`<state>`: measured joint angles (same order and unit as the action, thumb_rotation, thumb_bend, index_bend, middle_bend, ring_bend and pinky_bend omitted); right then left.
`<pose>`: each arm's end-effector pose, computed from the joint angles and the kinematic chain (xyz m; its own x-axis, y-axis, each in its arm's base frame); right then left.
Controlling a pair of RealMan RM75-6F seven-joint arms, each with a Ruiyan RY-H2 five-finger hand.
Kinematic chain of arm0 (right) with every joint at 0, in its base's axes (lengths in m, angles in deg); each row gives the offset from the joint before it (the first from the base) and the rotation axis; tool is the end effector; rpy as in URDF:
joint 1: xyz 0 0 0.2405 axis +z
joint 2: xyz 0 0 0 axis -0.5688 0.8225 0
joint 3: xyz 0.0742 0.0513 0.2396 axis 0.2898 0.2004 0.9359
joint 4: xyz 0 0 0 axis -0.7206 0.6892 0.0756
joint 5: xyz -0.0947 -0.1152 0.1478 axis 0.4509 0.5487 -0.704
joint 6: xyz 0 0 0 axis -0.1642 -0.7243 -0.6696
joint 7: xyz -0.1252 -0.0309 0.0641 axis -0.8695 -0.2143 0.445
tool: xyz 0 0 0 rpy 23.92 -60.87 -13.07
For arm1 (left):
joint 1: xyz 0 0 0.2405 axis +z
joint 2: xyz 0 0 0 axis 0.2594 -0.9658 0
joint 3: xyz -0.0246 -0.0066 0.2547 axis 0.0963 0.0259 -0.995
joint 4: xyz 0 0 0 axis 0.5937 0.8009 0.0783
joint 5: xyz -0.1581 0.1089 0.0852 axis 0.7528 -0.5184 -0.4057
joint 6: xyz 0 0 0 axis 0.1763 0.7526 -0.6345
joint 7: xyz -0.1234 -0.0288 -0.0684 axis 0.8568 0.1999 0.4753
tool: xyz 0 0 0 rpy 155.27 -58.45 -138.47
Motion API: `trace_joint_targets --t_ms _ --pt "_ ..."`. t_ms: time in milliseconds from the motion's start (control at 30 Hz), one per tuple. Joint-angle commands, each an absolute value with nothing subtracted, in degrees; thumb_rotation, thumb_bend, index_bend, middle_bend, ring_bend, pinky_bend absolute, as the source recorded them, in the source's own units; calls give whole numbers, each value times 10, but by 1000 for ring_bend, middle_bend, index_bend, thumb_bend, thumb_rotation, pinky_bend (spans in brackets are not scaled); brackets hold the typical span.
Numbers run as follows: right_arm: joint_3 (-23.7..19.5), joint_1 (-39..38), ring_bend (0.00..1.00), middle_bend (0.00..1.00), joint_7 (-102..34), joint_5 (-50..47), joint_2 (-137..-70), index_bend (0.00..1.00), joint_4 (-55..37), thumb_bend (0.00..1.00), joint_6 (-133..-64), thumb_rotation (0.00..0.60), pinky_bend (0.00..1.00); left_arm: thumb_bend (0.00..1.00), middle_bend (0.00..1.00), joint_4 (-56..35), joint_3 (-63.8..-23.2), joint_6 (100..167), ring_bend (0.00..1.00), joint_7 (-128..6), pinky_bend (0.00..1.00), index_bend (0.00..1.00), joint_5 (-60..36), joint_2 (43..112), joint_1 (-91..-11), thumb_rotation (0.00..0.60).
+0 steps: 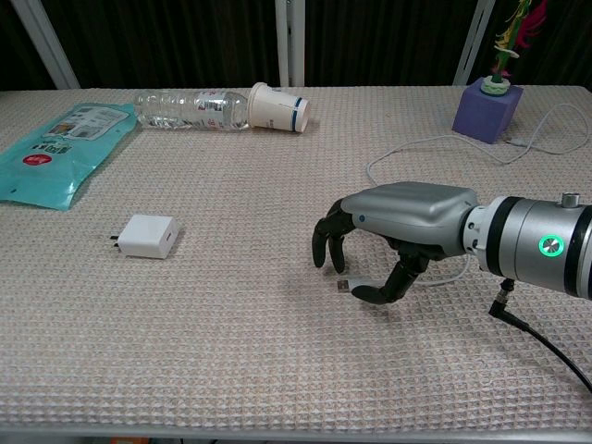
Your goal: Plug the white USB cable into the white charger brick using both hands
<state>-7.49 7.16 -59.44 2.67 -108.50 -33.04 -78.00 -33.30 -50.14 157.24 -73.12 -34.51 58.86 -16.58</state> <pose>-0.1150 -0.2611 -0.0580 0.5098 -0.4997 0.7003 -0.7963 -0.5822 0.1643 -0.3137 0.1574 0.1563 0.5290 0.0232 0.8483 0.8445 0.0841 -0.5289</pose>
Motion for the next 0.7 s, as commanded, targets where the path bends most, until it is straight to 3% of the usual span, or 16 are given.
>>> trace_joint_targets --t_ms 33,433,700 --pt "-84 71 91 374 -584 37 -1082 348 -337 295 -782 600 91 73 127 -332 -501 1571 0 -732 0 170 -345 589 -167 600" --pt "-132 52 91 380 -577 76 -1030 348 -400 295 -809 600 92 73 127 -330 -500 1567 0 -731 0 170 -345 590 -168 600" --pt "-125 40 102 379 -647 70 -1031 349 -405 297 -872 600 92 73 127 -329 -500 1565 0 -730 0 170 -350 589 -171 600"
